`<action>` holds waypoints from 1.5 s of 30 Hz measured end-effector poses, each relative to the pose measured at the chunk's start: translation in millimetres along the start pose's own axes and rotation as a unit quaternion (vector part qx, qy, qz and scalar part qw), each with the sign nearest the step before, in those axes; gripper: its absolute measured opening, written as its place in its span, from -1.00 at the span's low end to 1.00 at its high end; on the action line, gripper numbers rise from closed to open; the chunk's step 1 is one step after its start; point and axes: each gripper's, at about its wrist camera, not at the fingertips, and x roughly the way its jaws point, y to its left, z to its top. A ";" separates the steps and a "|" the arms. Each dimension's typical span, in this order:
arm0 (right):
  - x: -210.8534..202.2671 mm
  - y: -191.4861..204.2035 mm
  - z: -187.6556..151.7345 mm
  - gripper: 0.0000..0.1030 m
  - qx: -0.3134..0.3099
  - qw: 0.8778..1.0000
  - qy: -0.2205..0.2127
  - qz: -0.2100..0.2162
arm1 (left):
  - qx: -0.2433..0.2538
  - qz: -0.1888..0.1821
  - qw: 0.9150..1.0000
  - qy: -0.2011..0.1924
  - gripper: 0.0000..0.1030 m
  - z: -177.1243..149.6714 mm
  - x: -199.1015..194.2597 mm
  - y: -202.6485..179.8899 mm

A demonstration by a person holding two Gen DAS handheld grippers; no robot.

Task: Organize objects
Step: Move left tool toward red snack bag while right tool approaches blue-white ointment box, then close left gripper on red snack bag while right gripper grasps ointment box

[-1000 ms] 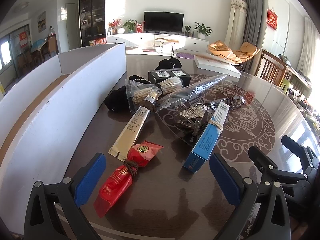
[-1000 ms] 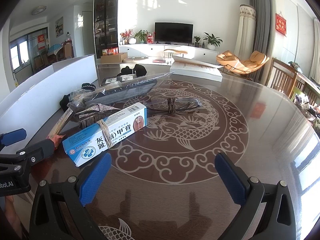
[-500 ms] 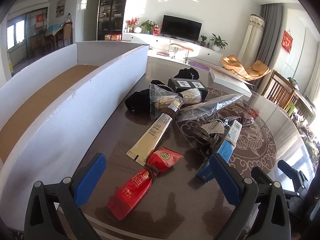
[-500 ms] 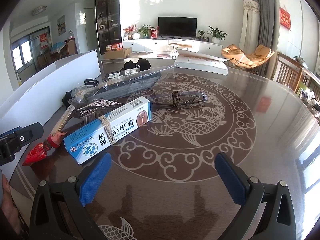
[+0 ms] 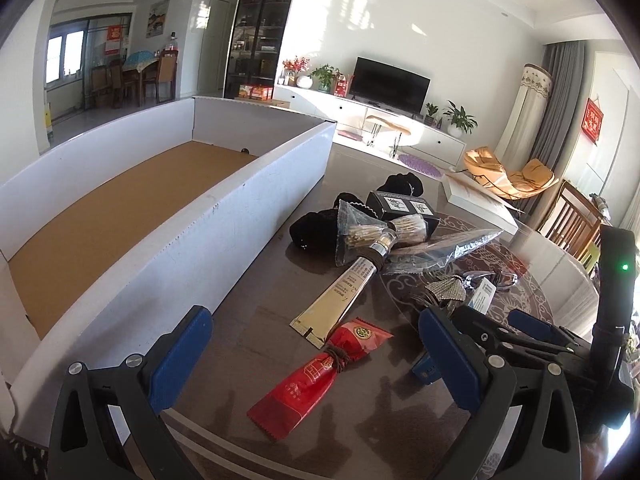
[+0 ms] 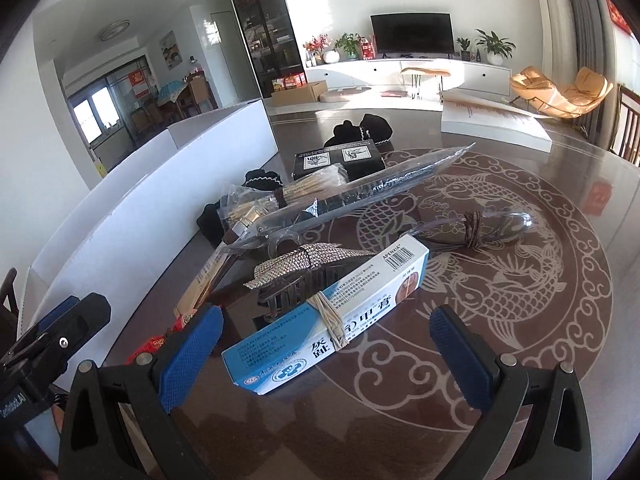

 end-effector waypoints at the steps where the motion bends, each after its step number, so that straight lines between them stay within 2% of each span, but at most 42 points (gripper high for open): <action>1: 6.4 2.0 0.2 1.00 -0.013 1.000 0.011 -0.012 | 0.003 0.001 1.000 0.001 1.00 -0.5 0.2 -0.8; 5: 8.3 -14.7 -14.5 1.00 -0.036 0.997 0.035 -0.059 | 0.014 0.002 1.000 0.002 1.00 -2.2 0.7 -5.0; 9: -17.2 -56.6 -38.8 1.00 0.004 0.997 0.036 -0.065 | 0.033 -0.001 0.999 0.010 1.00 -4.0 5.6 -14.6; 11: -30.0 -66.5 -46.1 1.00 0.003 0.997 0.037 -0.069 | 0.045 -0.003 0.999 0.012 1.00 -4.9 6.5 -19.7; 17: -41.6 -67.6 -69.9 1.00 -0.022 0.997 0.038 -0.071 | 0.052 -0.015 0.998 0.028 1.00 -7.6 11.0 -23.3; 20: -40.5 -63.1 -69.0 1.00 -0.027 0.996 0.032 -0.083 | 0.047 -0.009 0.997 0.053 1.00 -9.6 21.4 -22.3; 26: -32.5 -62.5 -70.6 1.00 -0.024 0.995 0.048 -0.084 | 0.046 -0.005 0.994 0.103 1.00 -18.4 39.2 -23.2; 45: -31.5 -66.2 -70.5 1.00 -0.013 0.995 0.045 -0.087 | 0.076 0.015 0.980 0.183 1.00 -36.0 65.3 -35.0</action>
